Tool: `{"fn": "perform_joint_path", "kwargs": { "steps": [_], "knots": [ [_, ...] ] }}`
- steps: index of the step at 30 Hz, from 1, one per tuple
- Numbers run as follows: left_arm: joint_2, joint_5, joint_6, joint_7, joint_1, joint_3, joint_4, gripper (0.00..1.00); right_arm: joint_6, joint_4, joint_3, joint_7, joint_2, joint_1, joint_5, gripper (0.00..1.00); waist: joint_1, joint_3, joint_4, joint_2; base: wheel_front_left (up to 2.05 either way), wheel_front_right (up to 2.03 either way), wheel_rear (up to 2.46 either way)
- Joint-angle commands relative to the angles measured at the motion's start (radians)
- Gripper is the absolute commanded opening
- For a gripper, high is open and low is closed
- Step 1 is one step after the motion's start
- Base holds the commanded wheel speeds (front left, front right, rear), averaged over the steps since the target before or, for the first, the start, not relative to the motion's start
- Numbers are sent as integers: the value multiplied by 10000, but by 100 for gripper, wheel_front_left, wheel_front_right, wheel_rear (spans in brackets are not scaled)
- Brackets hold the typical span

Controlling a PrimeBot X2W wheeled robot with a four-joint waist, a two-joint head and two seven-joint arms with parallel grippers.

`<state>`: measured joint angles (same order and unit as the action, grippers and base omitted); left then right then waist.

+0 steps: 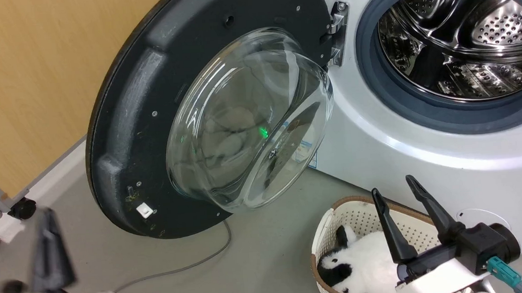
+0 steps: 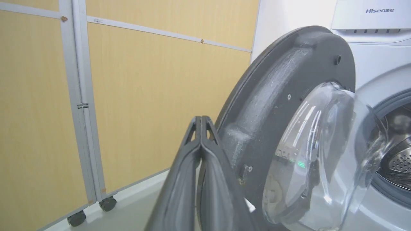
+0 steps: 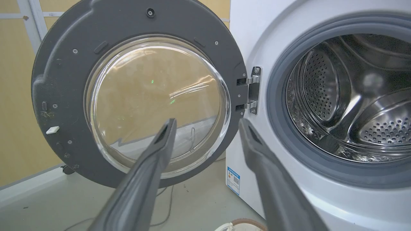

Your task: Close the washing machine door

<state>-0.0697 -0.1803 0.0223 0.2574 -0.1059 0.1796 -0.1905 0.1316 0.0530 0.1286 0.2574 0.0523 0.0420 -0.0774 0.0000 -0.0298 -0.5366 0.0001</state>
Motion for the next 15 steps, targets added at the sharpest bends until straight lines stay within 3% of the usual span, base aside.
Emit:
{"fn": "perform_joint_path", "kwargs": {
  "steps": [1, 7, 15],
  "knots": [
    [-280, 21, -191, 44, 406, 289, 2, 0, -9, -78, -65, 44, -20, -143, 94, 100, 0, -38, 21, -1, 0, 0, 0],
    [-1497, -809, -1088, -63, 2083, 859, 1405, 0, -9, -268, -319, 44, -20, -367, 266, 100, 0, -204, 59, -1, 0, 0, 0],
    [-3028, -2657, -1470, -1575, 4519, 895, 4136, 0, -9, -525, -553, 44, -20, -498, 425, 100, 0, -598, 278, -1, 0, 0, 0]
  ]
}}
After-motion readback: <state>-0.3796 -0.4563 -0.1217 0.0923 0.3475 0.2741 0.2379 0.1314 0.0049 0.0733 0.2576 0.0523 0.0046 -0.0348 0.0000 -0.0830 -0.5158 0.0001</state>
